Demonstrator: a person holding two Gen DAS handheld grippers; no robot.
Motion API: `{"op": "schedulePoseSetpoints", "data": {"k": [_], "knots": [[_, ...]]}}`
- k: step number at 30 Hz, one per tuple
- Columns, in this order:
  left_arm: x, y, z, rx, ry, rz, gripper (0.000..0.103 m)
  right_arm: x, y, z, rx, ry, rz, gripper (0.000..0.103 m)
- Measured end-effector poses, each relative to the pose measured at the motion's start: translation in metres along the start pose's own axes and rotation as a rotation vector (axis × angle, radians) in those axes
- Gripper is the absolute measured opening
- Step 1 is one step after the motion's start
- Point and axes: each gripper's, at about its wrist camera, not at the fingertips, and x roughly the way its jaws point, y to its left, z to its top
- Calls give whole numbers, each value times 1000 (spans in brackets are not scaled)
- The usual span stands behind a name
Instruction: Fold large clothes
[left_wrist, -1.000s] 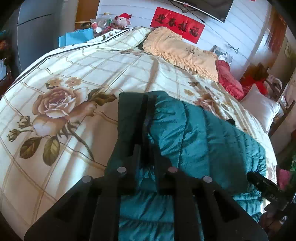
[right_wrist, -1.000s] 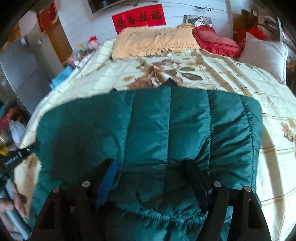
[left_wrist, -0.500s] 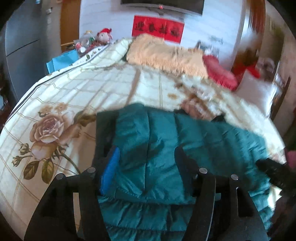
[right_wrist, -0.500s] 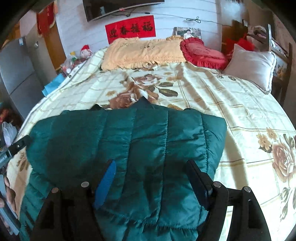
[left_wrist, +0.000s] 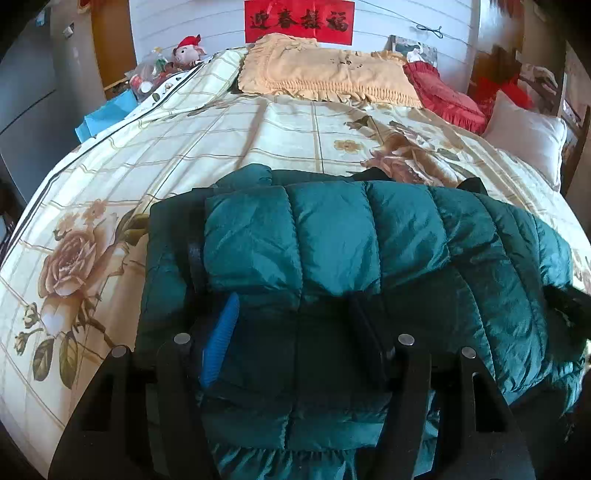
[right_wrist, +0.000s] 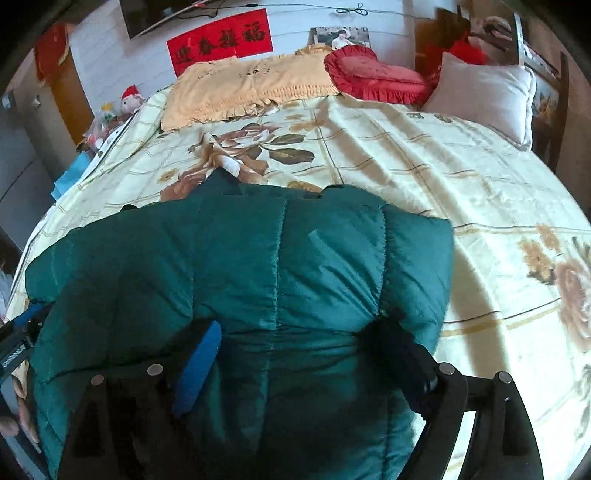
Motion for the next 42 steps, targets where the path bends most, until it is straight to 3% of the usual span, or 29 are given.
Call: {"op": "schedulePoseSetpoints", "data": {"k": [2,7,9,12,16,19,22,26,30,42], "knots": [[0,0,-1,3,-5,1,62,-19,4,-2,-11,-30,-20,84],[1,0,-2,2,-9,2,62,-63,29,-19,-104,-114,21,83],[1,0,-2,3,-11,0,62,-58,37,-27,-155,-85,1,74],[1,0,-2,6,-18,0,62,-35,33,-37,-166,-26,-47,74],[0,-2,-2,14,-21,8,62,-18,22,-41,-120,3,-29,74],[-9,0,-4,4,-16,18,62,-26,24,-37,-127,26,-47,74],[-26,5,-10,6,-28,18,62,-53,18,-40,-78,7,11,74],[-52,14,-26,21,-52,3,62,-88,12,-55,-76,-12,38,74],[-75,27,-47,5,-49,-3,62,-109,6,-78,-79,5,49,82],[-128,67,-118,-27,-28,6,62,-131,-21,-155,-28,74,50,82]]}}
